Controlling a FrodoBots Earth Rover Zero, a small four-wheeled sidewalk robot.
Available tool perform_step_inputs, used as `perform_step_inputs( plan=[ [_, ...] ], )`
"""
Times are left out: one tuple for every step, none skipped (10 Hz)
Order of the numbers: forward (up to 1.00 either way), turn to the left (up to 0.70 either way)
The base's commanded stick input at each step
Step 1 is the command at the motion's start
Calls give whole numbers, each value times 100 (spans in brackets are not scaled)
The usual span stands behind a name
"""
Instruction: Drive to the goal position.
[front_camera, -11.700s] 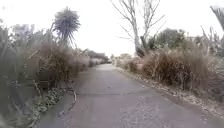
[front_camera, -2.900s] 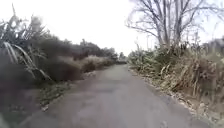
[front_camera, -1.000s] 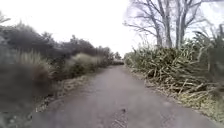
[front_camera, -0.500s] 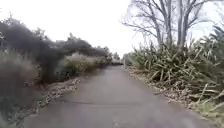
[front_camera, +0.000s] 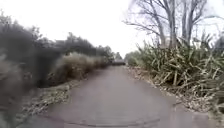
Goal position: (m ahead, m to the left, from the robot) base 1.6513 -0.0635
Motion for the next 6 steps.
perform_step_inputs(
  plan=[
    [100, 0],
    [100, 0],
    [100, 0],
    [100, 0],
    [100, 0],
    [100, 0]
  ],
)
